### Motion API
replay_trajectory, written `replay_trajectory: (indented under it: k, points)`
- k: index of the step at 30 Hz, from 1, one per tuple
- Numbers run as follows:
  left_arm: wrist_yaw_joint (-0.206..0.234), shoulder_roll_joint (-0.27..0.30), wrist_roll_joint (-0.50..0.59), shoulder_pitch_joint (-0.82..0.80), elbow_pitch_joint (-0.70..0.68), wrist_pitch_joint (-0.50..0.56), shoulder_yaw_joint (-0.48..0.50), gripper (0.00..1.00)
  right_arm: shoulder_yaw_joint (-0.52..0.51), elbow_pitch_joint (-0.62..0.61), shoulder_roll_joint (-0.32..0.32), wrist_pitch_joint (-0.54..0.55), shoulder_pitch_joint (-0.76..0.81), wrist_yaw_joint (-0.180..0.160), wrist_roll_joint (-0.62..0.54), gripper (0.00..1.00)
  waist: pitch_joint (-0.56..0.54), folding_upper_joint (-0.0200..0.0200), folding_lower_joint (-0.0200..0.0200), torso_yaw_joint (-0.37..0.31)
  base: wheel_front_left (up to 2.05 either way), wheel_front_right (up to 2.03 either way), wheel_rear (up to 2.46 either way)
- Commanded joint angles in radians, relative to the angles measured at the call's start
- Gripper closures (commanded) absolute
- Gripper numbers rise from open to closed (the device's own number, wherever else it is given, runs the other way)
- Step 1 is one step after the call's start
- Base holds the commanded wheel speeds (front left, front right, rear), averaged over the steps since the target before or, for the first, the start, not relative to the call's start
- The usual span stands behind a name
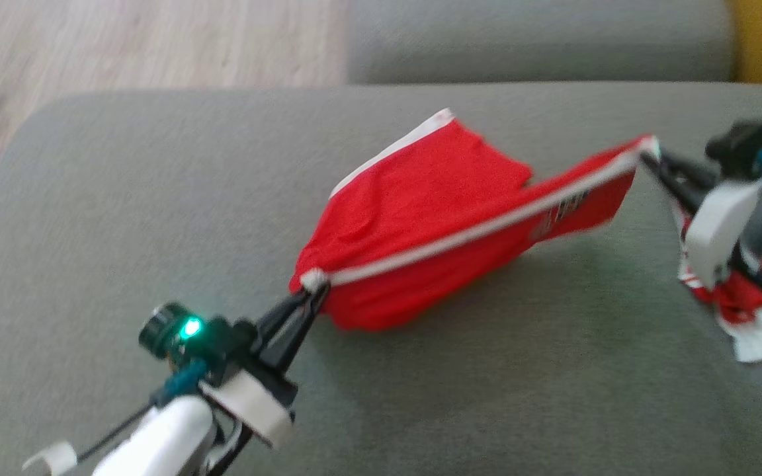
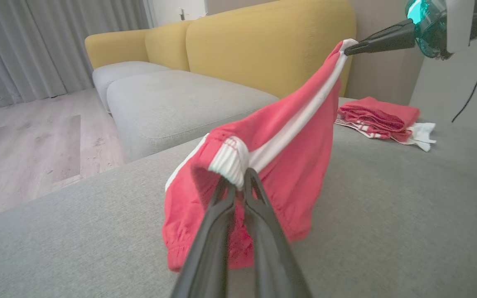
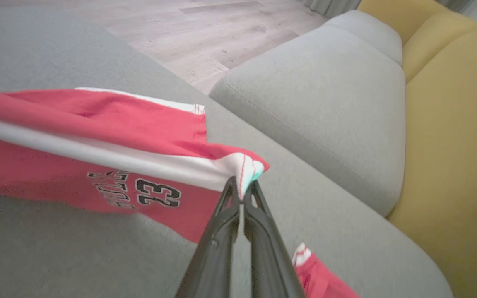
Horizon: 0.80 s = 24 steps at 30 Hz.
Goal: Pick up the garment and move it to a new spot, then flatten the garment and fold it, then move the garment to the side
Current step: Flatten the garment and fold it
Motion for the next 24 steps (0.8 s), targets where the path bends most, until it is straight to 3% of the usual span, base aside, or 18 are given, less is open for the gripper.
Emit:
replay_trajectory:
  k: [1,13,24]
  points:
    - [-0.004,0.015,-0.012,-0.076,0.013,0.000,0.056,1.00,-0.018,0.017,-0.018,0.013,-0.062,-0.001,-0.021,1.00,0.073,0.0000,-0.0003,0.072,0.00,0.00,0.00]
    - [-0.052,-0.111,-0.004,-0.295,0.233,-0.002,0.012,1.00,0.156,0.190,0.038,0.057,-0.366,-0.001,-0.053,1.00,0.226,0.0000,-0.0003,0.222,0.00,0.00,0.00]
    - [-0.071,-0.194,-0.010,-0.428,0.397,-0.047,-0.031,1.00,0.330,0.333,0.066,0.059,-0.534,-0.001,-0.014,1.00,0.312,0.0000,-0.0003,0.281,0.00,0.00,0.00]
